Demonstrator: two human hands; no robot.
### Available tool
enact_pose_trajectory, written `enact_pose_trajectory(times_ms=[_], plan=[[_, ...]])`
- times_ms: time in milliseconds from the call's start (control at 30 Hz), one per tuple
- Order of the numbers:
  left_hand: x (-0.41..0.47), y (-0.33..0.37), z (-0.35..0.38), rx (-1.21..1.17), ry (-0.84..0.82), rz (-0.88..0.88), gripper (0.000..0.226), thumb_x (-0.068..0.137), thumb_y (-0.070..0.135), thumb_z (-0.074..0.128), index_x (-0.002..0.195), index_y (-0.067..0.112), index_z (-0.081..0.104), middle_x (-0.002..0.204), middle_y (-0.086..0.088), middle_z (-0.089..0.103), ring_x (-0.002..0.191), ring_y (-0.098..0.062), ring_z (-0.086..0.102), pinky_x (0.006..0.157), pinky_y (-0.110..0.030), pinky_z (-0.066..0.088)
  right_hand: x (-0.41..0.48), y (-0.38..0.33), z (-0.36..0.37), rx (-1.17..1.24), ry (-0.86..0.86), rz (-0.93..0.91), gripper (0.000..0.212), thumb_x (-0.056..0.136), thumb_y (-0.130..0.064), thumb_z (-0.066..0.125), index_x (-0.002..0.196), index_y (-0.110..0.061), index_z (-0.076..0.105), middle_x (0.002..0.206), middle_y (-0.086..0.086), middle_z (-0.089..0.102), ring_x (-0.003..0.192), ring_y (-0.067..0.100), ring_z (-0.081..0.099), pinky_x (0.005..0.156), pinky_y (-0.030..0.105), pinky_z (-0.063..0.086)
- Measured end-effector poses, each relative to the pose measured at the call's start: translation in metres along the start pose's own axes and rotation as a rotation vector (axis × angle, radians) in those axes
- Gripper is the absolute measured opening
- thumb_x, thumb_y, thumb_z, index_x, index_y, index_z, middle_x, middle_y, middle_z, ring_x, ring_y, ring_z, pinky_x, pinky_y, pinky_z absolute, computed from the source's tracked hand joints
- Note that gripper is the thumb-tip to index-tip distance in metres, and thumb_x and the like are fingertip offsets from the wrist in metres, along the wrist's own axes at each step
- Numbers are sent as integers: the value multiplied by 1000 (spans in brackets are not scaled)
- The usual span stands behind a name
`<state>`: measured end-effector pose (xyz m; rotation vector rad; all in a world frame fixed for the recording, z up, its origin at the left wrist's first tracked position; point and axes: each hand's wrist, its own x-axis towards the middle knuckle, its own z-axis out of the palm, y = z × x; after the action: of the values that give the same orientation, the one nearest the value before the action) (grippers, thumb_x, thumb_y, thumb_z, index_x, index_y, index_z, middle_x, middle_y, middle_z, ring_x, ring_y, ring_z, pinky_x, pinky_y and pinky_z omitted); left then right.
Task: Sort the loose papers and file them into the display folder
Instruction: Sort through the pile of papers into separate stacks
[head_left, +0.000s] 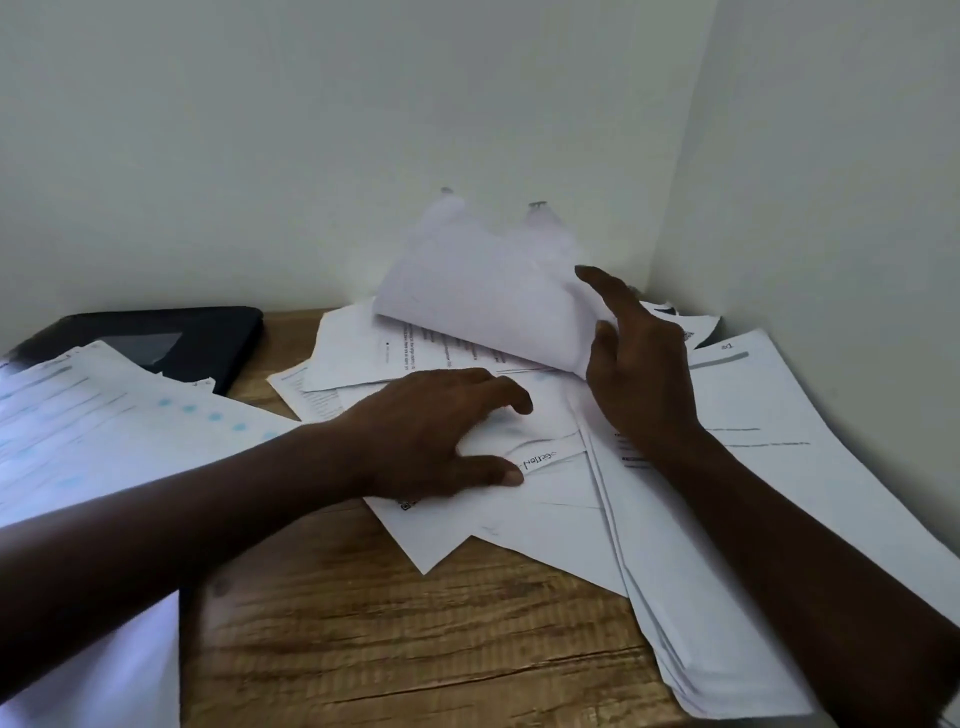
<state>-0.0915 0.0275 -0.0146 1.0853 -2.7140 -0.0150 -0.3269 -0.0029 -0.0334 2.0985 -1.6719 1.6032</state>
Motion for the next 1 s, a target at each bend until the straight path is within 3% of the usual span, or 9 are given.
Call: enact_pose_trajectory(times_ms=[133,233,300,367,467,633,800,867,1000], plan=[[10,-15,-6,2,40,64,45,98,49,63,140,40,48,134,17,61,117,-6,59,96,-25,43,3,5,-1,12,15,6,66,90,4,47,147,-28,54,103,10,74,81,25,63,82,36,48],[11,-17,-11,74,74,144,39,104,29,51,139,44,44,147,13,51,105,-16,64,81,-34,51,5,9,-1,21,11,20,66,90,4,47,148,-28,53,88,6,69,72,21,55,78,35,46],[10,-15,-10,192,66,234,37,101,29,42,133,46,52,156,10,42,99,-19,68,69,-35,54,6,11,-1,24,4,29,66,91,4,47,148,-28,53,86,4,68,72,19,52,77,32,44],[9,-9,-6,227,75,221,31,102,47,41,125,45,61,161,9,38,117,-20,65,76,-38,57,6,12,0,24,2,32,65,91,5,47,147,-27,54,99,8,73,80,23,58,79,28,42],[12,-1,1,231,88,151,55,94,75,46,132,39,62,167,3,31,137,-23,52,104,-43,49,7,12,1,14,-3,34,64,91,4,46,146,-28,55,114,9,73,95,26,64,87,28,44],[24,6,-2,249,86,330,32,103,54,50,126,36,63,160,-3,38,133,-25,54,118,-53,32,7,13,1,2,-14,36,63,91,4,45,145,-26,56,120,8,72,106,26,64,92,29,45],[26,1,-4,390,-112,78,81,84,93,28,139,42,57,159,12,41,149,-14,34,124,-50,17,8,15,3,-1,-30,26,60,92,1,46,143,-29,56,107,8,73,84,25,62,86,36,49],[28,-3,-7,377,-112,47,73,88,87,32,139,41,58,150,15,52,141,-10,45,122,-46,21,8,16,4,-4,-60,-7,58,92,0,47,141,-28,58,104,2,73,81,22,60,85,35,48],[30,-13,-5,494,-2,186,49,97,55,33,128,32,63,113,5,73,101,-19,69,104,-43,44,6,14,4,34,-82,-83,56,91,1,49,138,-26,61,125,-4,71,106,19,63,96,30,45]])
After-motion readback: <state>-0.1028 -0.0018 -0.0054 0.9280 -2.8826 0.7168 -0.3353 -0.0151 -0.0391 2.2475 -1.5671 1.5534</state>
